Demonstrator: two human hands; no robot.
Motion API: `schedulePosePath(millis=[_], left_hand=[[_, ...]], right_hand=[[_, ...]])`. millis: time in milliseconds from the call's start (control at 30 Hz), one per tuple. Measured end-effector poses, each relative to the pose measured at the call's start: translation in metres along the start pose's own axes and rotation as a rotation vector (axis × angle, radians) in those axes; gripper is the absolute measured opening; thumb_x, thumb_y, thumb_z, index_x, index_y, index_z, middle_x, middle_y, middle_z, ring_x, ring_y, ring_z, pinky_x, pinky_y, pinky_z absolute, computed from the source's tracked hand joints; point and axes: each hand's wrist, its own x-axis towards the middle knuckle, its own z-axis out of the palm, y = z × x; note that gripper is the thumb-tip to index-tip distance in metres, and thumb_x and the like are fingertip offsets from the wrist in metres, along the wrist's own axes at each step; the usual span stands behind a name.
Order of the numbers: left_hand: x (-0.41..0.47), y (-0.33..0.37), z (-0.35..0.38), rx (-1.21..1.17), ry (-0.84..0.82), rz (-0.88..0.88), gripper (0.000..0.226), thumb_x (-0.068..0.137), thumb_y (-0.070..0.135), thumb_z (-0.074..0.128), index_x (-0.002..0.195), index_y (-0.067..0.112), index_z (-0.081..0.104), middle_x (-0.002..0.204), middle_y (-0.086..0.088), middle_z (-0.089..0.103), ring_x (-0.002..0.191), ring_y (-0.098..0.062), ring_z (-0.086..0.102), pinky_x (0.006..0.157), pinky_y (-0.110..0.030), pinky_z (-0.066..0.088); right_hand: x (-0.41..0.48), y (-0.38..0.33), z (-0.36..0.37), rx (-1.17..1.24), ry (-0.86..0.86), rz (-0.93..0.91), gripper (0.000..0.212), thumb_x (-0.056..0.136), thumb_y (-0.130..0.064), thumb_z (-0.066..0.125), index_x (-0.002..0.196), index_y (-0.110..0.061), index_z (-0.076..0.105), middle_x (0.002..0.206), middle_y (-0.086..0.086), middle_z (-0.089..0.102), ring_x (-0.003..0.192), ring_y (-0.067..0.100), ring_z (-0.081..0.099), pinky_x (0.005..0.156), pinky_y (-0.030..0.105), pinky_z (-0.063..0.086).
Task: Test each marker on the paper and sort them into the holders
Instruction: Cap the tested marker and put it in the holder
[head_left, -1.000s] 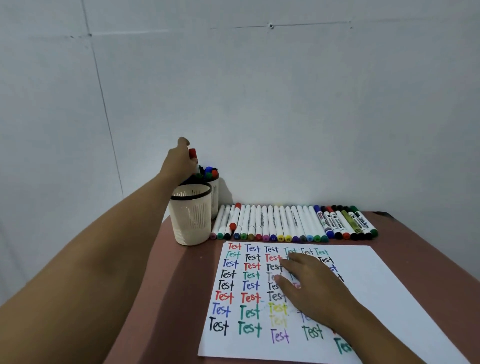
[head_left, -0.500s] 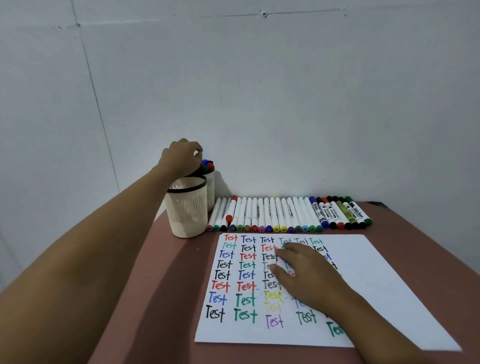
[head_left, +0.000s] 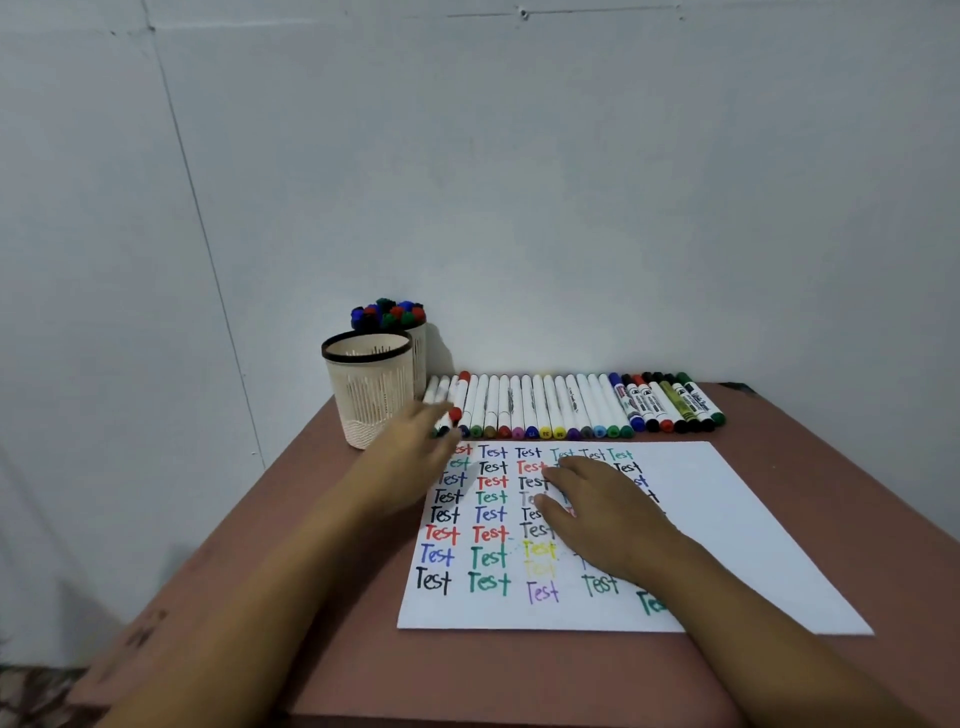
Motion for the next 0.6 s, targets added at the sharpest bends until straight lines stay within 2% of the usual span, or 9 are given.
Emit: schedulePosePath(millis=[67, 133, 233, 367, 500, 600], left_hand=[[-0.005, -0.006, 0.012, 0.031, -0.171, -0.06, 0.054, 0.098, 0.039, 0.037, 0.146, 0.016, 0.026, 0.147, -0.007, 0.029, 0.133, -0.02, 0.032, 0.107, -0.031, 0.027], [-0.007, -0.009, 0.018, 0.081, -0.246, -0.06, 0.054, 0.098, 0.04, 0.036, 0.145, 0.014, 0.028, 0.15, -0.006, 0.026, 0.137, -0.019, 0.026, 0.11, -0.03, 0.022], [-0.007, -0.011, 0.023, 0.118, -0.249, -0.044, 0.048, 0.099, 0.039, 0.036, 0.14, 0.013, 0.039, 0.148, -0.005, 0.03, 0.135, -0.018, 0.029, 0.11, -0.03, 0.022], [-0.005, -0.015, 0.026, 0.123, -0.226, -0.039, 0.049, 0.098, 0.04, 0.036, 0.14, 0.015, 0.038, 0.148, -0.004, 0.031, 0.134, -0.02, 0.03, 0.111, -0.032, 0.024], [-0.005, -0.015, 0.028, 0.118, -0.205, -0.035, 0.048, 0.098, 0.04, 0.037, 0.139, 0.015, 0.04, 0.147, -0.004, 0.032, 0.133, -0.02, 0.032, 0.108, -0.029, 0.026], [-0.004, -0.017, 0.03, 0.113, -0.182, -0.021, 0.047, 0.097, 0.04, 0.038, 0.136, 0.015, 0.043, 0.145, -0.004, 0.035, 0.131, -0.02, 0.034, 0.107, -0.03, 0.027]], right_hand=[[0.0, 0.0, -0.002, -0.027, -0.021, -0.006, 0.05, 0.099, -0.045, 0.033, 0.142, -0.019, 0.038, 0.145, 0.0, 0.039, 0.133, 0.018, 0.035, 0.109, 0.03, 0.029], [0.001, -0.001, -0.006, -0.077, -0.074, -0.007, 0.049, 0.099, -0.045, 0.032, 0.139, -0.018, 0.04, 0.139, 0.002, 0.042, 0.127, 0.019, 0.039, 0.104, 0.032, 0.034], [0.012, -0.007, -0.019, -0.201, -0.14, -0.008, 0.046, 0.098, -0.05, 0.03, 0.13, -0.02, 0.044, 0.129, 0.003, 0.047, 0.116, 0.021, 0.047, 0.093, 0.037, 0.04], [0.057, -0.021, -0.028, -0.147, -0.024, -0.019, 0.038, 0.096, -0.049, 0.042, 0.116, -0.02, 0.057, 0.115, 0.002, 0.06, 0.101, 0.019, 0.056, 0.08, 0.033, 0.044], [0.105, -0.039, -0.019, -0.017, 0.092, -0.029, 0.033, 0.096, -0.033, 0.05, 0.122, -0.014, 0.058, 0.121, 0.009, 0.06, 0.111, 0.024, 0.055, 0.085, 0.033, 0.044], [0.131, -0.052, -0.006, -0.005, 0.1, -0.036, 0.036, 0.096, -0.032, 0.047, 0.126, -0.014, 0.056, 0.125, 0.012, 0.058, 0.118, 0.031, 0.052, 0.09, 0.038, 0.044]])
